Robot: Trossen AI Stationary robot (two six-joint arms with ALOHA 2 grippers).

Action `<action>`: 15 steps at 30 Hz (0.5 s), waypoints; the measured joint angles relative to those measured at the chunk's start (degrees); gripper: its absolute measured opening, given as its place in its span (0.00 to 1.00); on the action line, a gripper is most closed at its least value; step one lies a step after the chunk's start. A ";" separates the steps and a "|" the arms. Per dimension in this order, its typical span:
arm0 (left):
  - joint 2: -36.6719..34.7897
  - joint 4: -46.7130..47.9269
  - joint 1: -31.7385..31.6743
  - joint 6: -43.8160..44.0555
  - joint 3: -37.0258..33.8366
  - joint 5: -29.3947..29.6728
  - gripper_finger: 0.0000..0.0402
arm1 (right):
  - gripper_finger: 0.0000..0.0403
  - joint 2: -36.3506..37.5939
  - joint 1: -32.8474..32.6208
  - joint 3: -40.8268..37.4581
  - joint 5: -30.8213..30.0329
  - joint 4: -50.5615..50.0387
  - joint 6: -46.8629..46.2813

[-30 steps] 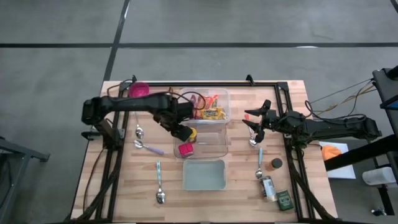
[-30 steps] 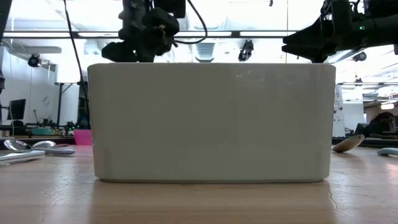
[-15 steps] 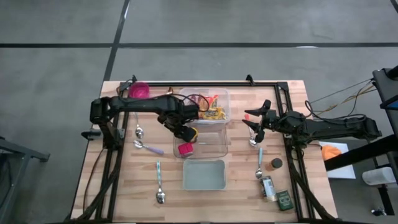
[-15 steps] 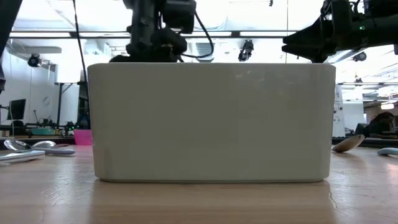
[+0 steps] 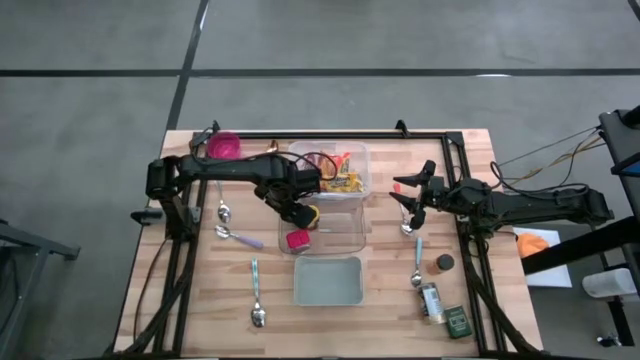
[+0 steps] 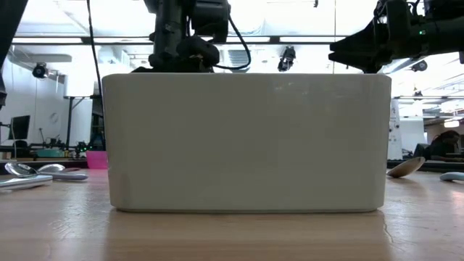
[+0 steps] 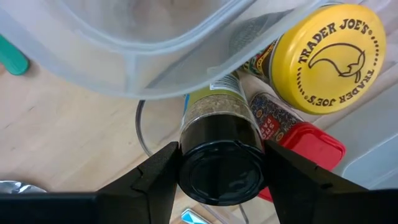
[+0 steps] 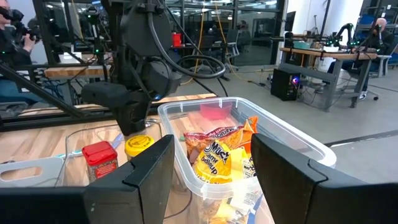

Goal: Pick & Place Food Item
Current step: Put the green spice bottle into the transparent bin, then put the orange spice bottle into the transparent bin

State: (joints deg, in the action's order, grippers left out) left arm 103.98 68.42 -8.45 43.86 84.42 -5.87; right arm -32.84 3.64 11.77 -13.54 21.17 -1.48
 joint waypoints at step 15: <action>-0.02 -0.24 0.00 -0.15 0.00 -0.17 0.78 | 0.52 0.00 -0.02 0.00 0.00 -0.02 0.00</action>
State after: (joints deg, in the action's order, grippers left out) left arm 103.96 68.18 -8.45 43.70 84.42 -6.04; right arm -32.84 3.62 11.77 -13.54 21.15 -1.48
